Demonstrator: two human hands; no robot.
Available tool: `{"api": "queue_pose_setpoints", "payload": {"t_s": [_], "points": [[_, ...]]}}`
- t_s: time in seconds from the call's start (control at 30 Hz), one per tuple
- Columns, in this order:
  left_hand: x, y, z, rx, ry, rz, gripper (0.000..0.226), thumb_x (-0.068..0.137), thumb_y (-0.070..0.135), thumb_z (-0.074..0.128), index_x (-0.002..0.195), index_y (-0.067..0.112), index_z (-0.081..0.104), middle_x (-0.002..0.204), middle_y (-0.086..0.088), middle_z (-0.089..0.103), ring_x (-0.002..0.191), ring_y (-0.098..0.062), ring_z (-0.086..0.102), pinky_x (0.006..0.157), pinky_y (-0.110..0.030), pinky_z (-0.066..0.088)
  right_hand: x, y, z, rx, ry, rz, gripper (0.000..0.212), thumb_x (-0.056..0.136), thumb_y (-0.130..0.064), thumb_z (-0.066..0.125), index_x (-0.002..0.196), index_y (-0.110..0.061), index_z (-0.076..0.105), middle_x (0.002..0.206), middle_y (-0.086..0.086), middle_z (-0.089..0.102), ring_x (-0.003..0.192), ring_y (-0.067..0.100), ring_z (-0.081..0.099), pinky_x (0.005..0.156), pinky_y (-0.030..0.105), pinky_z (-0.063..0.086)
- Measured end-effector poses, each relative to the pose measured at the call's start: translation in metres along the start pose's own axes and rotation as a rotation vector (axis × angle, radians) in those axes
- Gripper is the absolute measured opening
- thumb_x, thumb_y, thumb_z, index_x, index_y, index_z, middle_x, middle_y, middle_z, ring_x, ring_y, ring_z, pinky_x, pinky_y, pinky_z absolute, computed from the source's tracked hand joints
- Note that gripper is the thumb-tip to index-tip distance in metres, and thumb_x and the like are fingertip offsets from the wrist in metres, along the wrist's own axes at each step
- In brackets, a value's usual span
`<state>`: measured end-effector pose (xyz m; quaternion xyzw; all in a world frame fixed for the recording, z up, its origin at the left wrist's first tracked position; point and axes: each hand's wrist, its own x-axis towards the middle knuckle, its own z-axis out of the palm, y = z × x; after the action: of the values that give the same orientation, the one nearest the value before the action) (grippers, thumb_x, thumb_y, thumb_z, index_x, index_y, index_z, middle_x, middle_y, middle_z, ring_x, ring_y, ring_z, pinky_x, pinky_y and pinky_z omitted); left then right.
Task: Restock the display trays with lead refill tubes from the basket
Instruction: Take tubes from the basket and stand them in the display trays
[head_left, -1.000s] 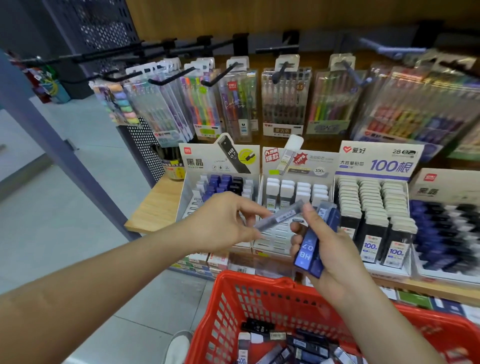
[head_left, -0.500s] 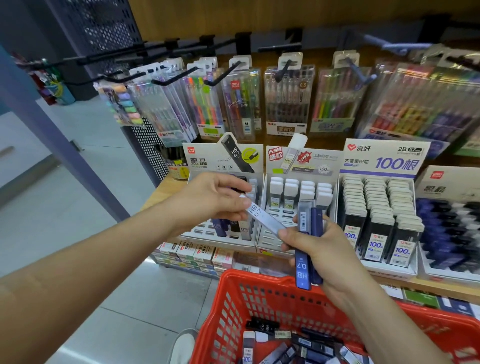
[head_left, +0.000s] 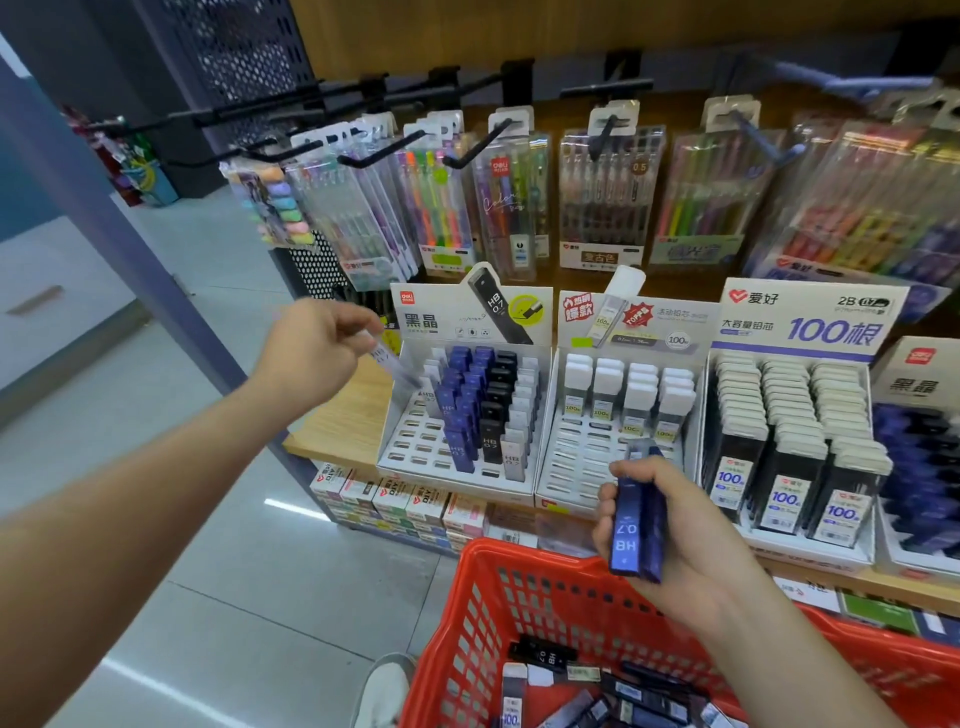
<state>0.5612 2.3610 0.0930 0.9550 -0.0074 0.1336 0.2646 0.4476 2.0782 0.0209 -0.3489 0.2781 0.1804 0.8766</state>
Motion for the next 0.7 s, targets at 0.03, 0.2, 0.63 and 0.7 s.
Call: {"api": "queue_pose_setpoints", "payload": {"t_s": [0.03,0.2,0.63,0.7], "points": [[-0.002,-0.004,0.006,0.037,-0.034,0.017,0.015,0.089,0.007,0.063,0.096,0.015,0.073,0.085,-0.003,0.068,0.083,-0.024,0.064,0.079,-0.030,0.050,0.001,0.000,-0.001,0.013,-0.017,0.002,0.013,0.089,-0.012,0.062,0.100,-0.007,0.055,0.070,0.008,0.055,0.055,0.019,0.050,0.044,0.027,0.050],[-0.009,-0.011,0.029,0.163,-0.135,0.140,0.016,0.090,0.012,0.063,0.102,0.016,0.074,0.102,0.002,0.071,0.093,-0.013,0.058,0.084,-0.020,0.038,0.002,0.002,0.001,-0.083,-0.069,-0.029,0.025,0.076,-0.016,0.071,0.094,0.000,0.064,0.072,0.013,0.064,0.056,0.021,0.058,0.045,0.026,0.052],[-0.006,-0.019,0.051,0.355,-0.265,0.400,0.030,0.093,0.005,0.055,0.119,0.014,0.067,0.122,-0.007,0.066,0.116,-0.029,0.058,0.101,-0.029,0.041,0.005,0.002,-0.004,0.005,-0.059,0.009,0.036,0.074,-0.018,0.072,0.103,0.001,0.063,0.080,0.015,0.067,0.059,0.019,0.062,0.045,0.024,0.053],[-0.008,-0.021,0.056,0.368,-0.211,0.458,0.029,0.089,0.000,0.058,0.113,0.012,0.071,0.115,-0.010,0.069,0.111,-0.034,0.060,0.098,-0.035,0.045,0.007,0.002,-0.004,0.044,-0.084,0.017,0.040,0.070,-0.009,0.066,0.108,0.003,0.061,0.083,0.017,0.066,0.064,0.021,0.061,0.048,0.024,0.055]]}}
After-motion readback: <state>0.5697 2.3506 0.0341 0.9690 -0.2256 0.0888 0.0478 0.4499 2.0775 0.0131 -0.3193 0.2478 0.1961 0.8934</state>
